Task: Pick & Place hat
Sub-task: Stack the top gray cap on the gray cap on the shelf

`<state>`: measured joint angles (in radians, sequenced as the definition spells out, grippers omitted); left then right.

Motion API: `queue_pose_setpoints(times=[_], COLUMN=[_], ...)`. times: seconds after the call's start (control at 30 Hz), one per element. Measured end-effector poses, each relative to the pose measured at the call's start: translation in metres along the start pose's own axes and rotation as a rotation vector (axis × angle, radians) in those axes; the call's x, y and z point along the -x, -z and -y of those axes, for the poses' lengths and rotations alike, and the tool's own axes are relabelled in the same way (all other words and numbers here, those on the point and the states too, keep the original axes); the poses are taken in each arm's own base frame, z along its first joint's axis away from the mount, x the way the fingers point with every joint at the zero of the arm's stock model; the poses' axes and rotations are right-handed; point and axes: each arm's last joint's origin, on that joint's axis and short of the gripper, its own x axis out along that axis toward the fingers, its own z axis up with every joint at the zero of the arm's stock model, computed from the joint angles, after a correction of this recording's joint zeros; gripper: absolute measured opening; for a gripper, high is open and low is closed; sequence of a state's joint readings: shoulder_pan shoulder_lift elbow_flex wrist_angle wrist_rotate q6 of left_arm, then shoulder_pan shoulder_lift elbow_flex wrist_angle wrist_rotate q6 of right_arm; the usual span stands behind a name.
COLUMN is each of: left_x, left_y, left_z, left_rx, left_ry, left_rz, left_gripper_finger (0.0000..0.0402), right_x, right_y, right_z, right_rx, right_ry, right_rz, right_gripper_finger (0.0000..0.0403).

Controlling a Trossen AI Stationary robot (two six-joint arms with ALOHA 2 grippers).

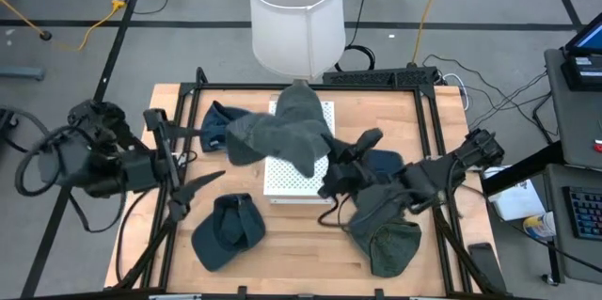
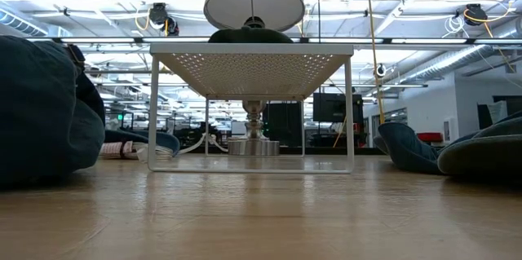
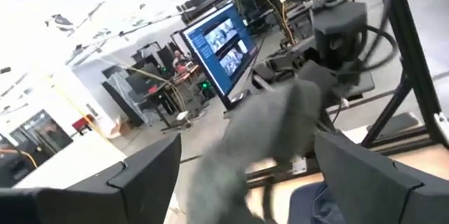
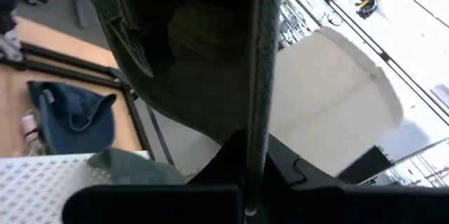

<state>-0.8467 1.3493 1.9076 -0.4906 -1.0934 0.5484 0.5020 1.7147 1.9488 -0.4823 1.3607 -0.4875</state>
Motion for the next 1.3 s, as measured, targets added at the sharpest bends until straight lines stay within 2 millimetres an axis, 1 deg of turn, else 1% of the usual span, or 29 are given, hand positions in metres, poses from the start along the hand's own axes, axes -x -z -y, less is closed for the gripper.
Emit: queue_pose_setpoints(times=[0.1, 0.27, 0.4, 0.6, 0.7, 0.8, 0.93, 1.1, 1.3], left_x=[-0.003, -0.016, -0.026, -0.039, -0.040, -0.040, -0.041, -0.041, -0.040], left_y=[0.000, 0.003, 0.007, 0.014, 0.016, 0.016, 0.016, 0.016, 0.014], left_z=[0.005, 0.018, 0.026, 0.036, 0.035, 0.033, 0.033, 0.033, 0.035], left_rx=[-0.042, -0.145, -0.221, -0.334, -0.357, -0.367, -0.378, -0.360, -0.308], left_ry=[0.000, -0.013, -0.033, -0.088, -0.126, -0.148, -0.147, -0.145, -0.099], left_rz=[-0.005, -0.034, -0.074, -0.154, -0.185, -0.198, -0.200, -0.197, -0.158], left_gripper_finger=[0.0333, 0.0333, 0.0333, 0.0332, 0.0318, 0.0287, 0.0232, 0.0158, 0.0067], right_x=[-0.001, 0.000, 0.002, 0.010, 0.015, 0.020, 0.022, 0.022, 0.022], right_y=[0.001, -0.002, -0.002, -0.003, -0.003, -0.004, -0.004, -0.004, -0.004], right_z=[-0.014, -0.023, -0.025, -0.026, -0.027, -0.028, -0.029, -0.029, -0.029], right_rx=[-0.008, 0.006, -0.003, -0.005, -0.005, -0.005, -0.004, -0.006, -0.021], right_ry=[0.005, 0.029, 0.052, 0.051, 0.043, 0.034, 0.030, 0.030, 0.029], right_rz=[0.018, 0.050, 0.048, 0.049, 0.057, 0.066, 0.071, 0.071, 0.071], right_gripper_finger=[0.0005, 0.0005, 0.0005, 0.0005, 0.0005, 0.0005, 0.0005, 0.0005, 0.0006])
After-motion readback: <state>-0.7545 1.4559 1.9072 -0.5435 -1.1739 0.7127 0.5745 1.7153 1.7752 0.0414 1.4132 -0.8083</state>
